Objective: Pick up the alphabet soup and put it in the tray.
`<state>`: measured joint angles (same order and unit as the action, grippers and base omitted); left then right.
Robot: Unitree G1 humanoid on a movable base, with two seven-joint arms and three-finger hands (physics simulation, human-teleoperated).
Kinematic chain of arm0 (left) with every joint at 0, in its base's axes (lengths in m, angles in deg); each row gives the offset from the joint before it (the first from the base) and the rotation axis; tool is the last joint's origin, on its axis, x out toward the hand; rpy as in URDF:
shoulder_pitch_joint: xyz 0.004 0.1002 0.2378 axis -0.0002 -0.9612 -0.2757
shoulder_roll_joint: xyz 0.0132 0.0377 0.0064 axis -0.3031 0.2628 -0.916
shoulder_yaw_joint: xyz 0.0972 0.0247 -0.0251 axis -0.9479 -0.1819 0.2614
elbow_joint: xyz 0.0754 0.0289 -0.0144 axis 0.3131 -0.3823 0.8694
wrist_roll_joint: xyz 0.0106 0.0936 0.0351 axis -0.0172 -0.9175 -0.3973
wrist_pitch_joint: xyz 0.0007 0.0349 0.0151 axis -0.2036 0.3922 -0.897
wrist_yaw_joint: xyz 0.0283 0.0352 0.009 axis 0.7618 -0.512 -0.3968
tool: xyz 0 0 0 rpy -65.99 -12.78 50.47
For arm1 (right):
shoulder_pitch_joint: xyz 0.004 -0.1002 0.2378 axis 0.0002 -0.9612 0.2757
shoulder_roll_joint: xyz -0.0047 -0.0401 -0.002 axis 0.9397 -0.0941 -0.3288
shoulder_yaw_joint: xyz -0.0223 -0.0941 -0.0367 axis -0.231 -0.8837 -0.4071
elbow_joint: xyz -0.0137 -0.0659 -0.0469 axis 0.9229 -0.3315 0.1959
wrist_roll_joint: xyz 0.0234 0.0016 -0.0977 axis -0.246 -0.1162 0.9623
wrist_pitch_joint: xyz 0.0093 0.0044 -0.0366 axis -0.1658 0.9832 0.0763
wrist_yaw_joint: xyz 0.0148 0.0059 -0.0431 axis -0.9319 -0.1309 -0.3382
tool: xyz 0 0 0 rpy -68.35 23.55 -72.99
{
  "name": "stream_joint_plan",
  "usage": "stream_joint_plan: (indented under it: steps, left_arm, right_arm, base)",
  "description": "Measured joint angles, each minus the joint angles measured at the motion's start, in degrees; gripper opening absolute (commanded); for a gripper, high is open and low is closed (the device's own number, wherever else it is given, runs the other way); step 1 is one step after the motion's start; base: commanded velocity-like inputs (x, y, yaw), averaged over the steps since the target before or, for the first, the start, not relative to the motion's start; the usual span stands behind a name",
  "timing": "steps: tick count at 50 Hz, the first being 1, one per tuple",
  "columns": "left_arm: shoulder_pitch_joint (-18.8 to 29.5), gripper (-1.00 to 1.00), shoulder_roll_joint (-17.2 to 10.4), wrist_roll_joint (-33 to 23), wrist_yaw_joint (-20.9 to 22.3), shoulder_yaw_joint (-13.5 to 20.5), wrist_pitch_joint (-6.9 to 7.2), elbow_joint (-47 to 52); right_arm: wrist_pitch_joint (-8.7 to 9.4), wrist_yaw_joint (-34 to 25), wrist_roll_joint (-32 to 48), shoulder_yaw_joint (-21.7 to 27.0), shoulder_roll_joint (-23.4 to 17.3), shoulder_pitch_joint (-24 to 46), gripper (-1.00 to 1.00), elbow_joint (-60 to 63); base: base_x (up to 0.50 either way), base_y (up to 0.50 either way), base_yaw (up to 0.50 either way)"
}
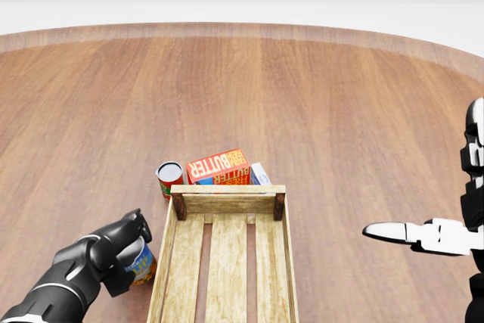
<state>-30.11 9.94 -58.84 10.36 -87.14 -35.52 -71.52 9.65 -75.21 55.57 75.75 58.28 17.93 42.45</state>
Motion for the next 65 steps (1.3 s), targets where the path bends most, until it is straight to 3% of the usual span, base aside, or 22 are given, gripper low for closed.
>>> stream_joint_plan:
  steps: [8, 21, 27, 35, 41, 49, 54, 65]
  left_arm:
    - [-1.10, -1.00, -2.46, -0.45, -0.61, -0.20, -1.74, 1.91]
    - [-1.10, -1.00, -10.60, -1.19, 1.05, 2.06, -3.61, 6.24]
    - [-1.85, -1.00, -13.61, -0.40, 6.27, 4.40, -2.68, 14.68]
    - [-6.85, -1.00, -15.37, 1.33, 18.80, 8.86, -0.74, 36.50]
    - [-10.10, -1.00, -14.59, 1.64, 27.50, 11.10, 0.66, 51.40]
    - [-12.29, -1.00, -12.14, 1.48, 27.93, 11.35, 0.94, 64.22]
    - [-13.54, -1.00, -9.97, 0.14, 27.93, 10.42, 0.32, 68.88]
    - [-18.32, -1.00, -3.21, -6.15, 27.93, 6.13, -2.71, 75.85]
  right_arm:
    - [0.00, -0.22, -0.12, 0.27, 0.07, -0.30, 1.00, -0.16]
    - [0.00, -0.21, -0.12, -0.14, 0.33, -0.51, 1.00, -0.68]
    - [0.00, -0.16, -0.10, -0.31, 0.38, -0.56, 1.00, -0.84]
    - [0.00, -0.14, 0.03, -0.63, 0.55, -0.77, 1.00, -1.33]
    - [0.00, -0.02, 0.14, -0.90, 0.55, -0.61, 1.00, -1.27]
    - [0.00, 0.16, 0.40, -1.41, 0.42, -0.17, 1.00, -1.68]
    - [0.00, 0.17, 0.39, -1.39, 0.28, 0.03, 1.00, -1.44]
    - [0.00, 0.08, 0.56, -1.68, 0.40, -0.10, 1.00, -1.65]
  base:
    - [0.00, 0.00, 0.00]
    - [0.00, 0.00, 0.00]
    - [0.00, 0.00, 0.00]
    - [0.00, 0.00, 0.00]
    - [0.00, 0.00, 0.00]
    - [0.00, 0.00, 0.00]
    - [0.00, 0.00, 0.00]
    - [0.00, 0.00, 0.00]
